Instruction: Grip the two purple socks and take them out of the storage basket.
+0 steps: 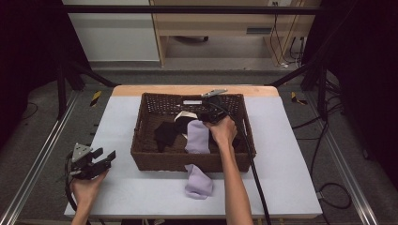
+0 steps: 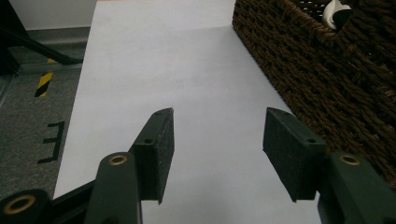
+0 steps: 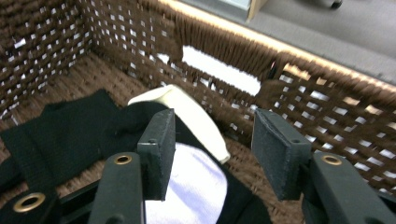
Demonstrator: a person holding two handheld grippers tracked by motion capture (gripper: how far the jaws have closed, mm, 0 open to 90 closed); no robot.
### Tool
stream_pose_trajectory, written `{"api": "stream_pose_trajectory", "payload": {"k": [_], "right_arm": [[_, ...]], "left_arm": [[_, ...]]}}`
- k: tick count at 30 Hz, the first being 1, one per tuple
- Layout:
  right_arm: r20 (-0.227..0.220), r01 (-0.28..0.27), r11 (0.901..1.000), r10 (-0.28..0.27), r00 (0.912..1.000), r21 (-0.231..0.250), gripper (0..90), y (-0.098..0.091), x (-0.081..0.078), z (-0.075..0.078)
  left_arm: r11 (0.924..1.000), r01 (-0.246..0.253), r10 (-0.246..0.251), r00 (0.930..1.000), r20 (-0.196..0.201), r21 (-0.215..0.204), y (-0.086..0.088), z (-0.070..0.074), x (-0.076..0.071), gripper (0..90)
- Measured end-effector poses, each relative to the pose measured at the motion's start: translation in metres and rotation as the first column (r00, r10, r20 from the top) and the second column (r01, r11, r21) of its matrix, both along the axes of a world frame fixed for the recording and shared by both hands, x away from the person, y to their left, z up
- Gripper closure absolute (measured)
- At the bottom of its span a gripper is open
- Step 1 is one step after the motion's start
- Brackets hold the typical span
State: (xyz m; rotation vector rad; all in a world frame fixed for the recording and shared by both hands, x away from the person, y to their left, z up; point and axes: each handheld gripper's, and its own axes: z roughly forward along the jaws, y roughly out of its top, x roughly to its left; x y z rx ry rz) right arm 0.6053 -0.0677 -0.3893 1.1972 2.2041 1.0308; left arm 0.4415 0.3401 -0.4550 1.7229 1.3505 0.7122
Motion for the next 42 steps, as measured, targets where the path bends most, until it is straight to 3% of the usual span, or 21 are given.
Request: {"api": "stream_pose_trajectory", "payload": {"k": [10,13,22,26,29,32,33,34,35,39,42], "right_arm": [[-0.090,0.014,0.9987,-0.018,0.9957,-0.049,48.5,0.002,0.004,-0.013],[-0.139,0.019,0.9977,-0.027,0.9899,-0.065,48.4,0.002,0.007,-0.018],[-0.200,-0.003,0.9944,-0.019,0.9796,-0.106,42.6,0.005,0.009,-0.027],[-0.246,-0.017,0.9924,-0.014,0.9692,-0.122,42.1,0.004,0.011,-0.033],[-0.289,-0.028,0.9930,-0.006,0.9573,-0.114,52.4,0.004,0.012,-0.035],[-0.295,-0.041,0.9922,0.005,0.9554,-0.117,68.9,0.005,0.011,-0.032],[-0.297,-0.049,0.9920,0.012,0.9549,-0.116,79.0,0.005,0.010,-0.031],[-0.297,-0.049,0.9920,0.012,0.9549,-0.116,79.0,0.005,0.010,-0.031],[-0.307,-0.050,0.9937,0.017,0.9515,-0.100,85.8,0.004,0.010,-0.029],[-0.297,-0.045,0.9952,0.017,0.9548,-0.087,86.7,0.004,0.008,-0.025],[-0.251,-0.048,0.9939,0.022,0.9677,-0.100,86.9,0.005,0.004,-0.017]], "left_arm": [[1.0000,-0.002,0.002,1.0000,0.001,0.001,0.001,0.000,0.000,42.8],[1.0000,-0.001,0.001,1.0000,0.003,0.006,0.000,0.000,0.000,42.9],[0.9999,0.002,-0.002,1.0000,0.000,0.010,-0.001,0.000,0.000,43.0],[1.0000,0.001,-0.001,1.0000,0.000,0.010,-0.001,0.000,0.001,43.0],[1.0000,0.002,-0.002,1.0000,0.002,0.009,-0.001,0.000,0.000,43.1],[1.0000,0.002,-0.002,1.0000,-0.001,0.009,-0.001,0.000,0.001,43.1],[0.9999,0.003,-0.003,1.0000,-0.001,0.010,-0.001,0.000,0.001,43.1],[0.9999,0.003,-0.003,1.0000,0.000,0.010,-0.001,0.000,0.001,43.1],[0.9999,0.004,-0.004,1.0000,0.001,0.010,-0.001,0.000,0.000,43.1],[1.0000,0.001,-0.001,1.0000,0.001,0.007,-0.001,0.000,0.000,43.2],[1.0000,0.002,-0.002,1.0000,0.001,0.005,0.000,0.000,0.000,43.1]]}}
